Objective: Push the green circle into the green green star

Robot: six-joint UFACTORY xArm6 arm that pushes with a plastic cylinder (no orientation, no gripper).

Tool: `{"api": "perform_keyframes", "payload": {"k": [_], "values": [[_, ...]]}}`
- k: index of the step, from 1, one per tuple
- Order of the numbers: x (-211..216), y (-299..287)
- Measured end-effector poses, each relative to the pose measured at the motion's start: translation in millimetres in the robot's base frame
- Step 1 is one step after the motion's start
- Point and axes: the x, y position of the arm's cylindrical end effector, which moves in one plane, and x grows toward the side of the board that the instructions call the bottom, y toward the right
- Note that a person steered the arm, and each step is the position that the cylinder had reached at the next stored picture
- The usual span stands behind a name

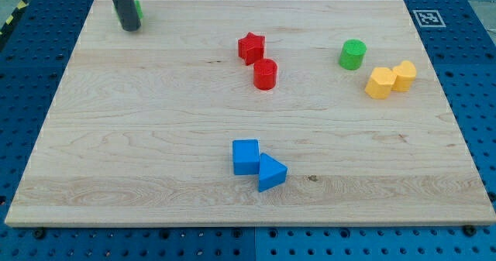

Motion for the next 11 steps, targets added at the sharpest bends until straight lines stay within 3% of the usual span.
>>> {"api": "perform_keyframes", "payload": {"k": [2, 4, 6, 7, 11], "values": [[-2.0, 93.6], [-21.5, 269.8], [23.8, 467.1], [78.6, 484.1], [105.8, 437.6]]}}
